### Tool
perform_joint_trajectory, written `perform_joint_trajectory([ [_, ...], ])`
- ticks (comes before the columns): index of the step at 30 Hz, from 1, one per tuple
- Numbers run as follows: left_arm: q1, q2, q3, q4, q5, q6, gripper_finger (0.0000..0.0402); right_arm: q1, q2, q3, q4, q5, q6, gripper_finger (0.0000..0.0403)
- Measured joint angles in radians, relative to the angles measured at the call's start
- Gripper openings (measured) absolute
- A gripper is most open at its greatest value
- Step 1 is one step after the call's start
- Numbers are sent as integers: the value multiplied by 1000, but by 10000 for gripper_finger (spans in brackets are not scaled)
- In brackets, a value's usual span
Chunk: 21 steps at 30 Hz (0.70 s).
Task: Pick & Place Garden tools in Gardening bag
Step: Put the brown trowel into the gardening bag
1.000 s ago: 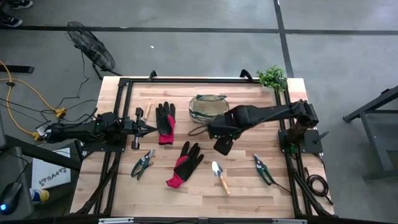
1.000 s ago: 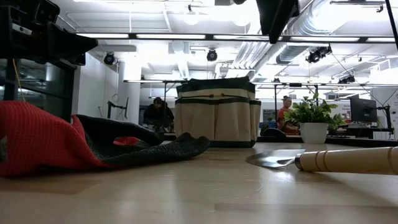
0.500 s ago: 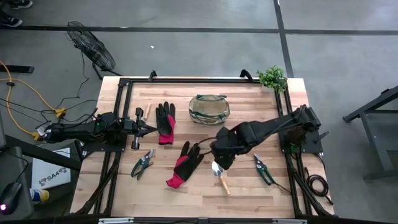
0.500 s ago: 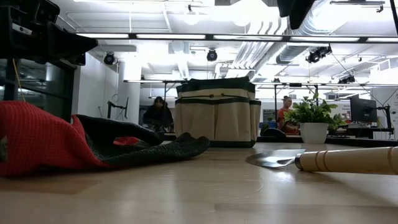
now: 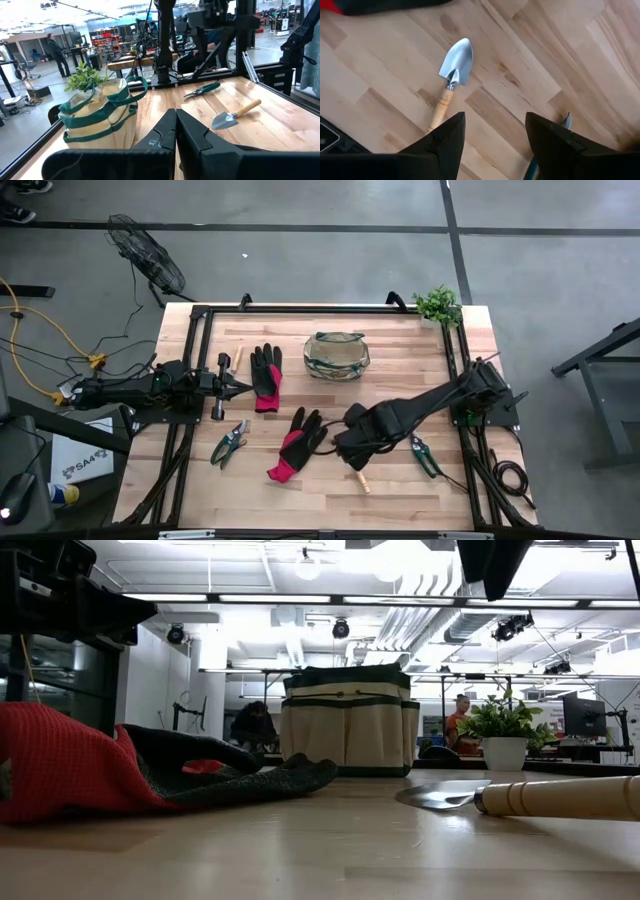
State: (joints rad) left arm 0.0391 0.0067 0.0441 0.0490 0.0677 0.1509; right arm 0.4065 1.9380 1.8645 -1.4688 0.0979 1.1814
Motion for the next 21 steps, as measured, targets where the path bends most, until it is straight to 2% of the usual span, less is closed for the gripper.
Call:
perform_joint_trajectory([
  [14, 0, 0, 0, 0, 0, 0, 1, -31, 60, 0, 81, -16, 13, 201],
  [21, 0, 0, 0, 0, 0, 0, 1, -13, 82, 0, 105, -21, 76, 201],
])
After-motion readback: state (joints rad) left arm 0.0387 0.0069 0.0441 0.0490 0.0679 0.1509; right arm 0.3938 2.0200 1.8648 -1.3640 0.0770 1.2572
